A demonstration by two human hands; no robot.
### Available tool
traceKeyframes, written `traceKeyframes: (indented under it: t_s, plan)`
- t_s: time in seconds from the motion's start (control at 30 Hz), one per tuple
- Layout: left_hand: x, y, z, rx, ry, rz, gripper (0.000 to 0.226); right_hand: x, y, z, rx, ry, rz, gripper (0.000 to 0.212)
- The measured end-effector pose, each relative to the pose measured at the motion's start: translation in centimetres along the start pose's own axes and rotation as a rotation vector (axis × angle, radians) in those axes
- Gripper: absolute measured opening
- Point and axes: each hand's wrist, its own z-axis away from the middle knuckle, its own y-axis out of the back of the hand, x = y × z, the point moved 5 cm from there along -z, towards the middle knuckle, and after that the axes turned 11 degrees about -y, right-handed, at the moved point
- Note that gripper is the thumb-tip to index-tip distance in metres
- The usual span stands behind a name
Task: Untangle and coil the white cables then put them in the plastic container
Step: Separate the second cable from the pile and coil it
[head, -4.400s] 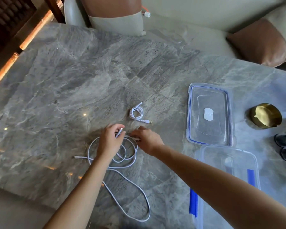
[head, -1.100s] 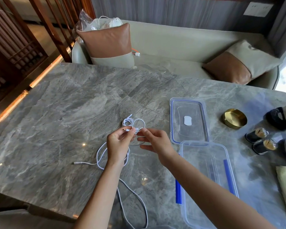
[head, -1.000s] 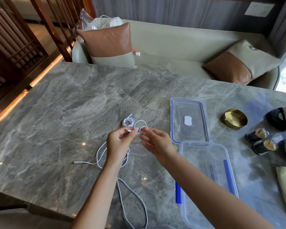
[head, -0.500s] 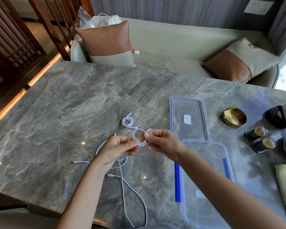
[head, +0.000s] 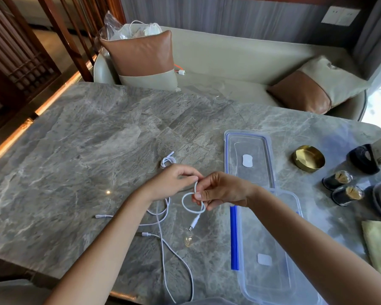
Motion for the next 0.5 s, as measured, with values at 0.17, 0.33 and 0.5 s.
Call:
traceKeyframes:
  t_s: [0.17, 0.33, 0.5]
  plan:
    - [-1.8, 0.9, 1.1, 0.074, 0.059, -0.054, 0.015, 0.5, 1.6, 0.1, 0.155, 0.007, 0.094, 0.008]
    - [-3.5, 0.4, 2.5, 0.226, 0.198, 0.037, 0.014, 0.9, 2.5, -0.9, 0.344, 0.026, 0.151, 0.016]
    - [-4.4, -1.1, 3.9, 0.354, 0.296, 0.251, 0.023, 0.7, 2.8, -0.9, 0.594, 0.118, 0.395, 0.016]
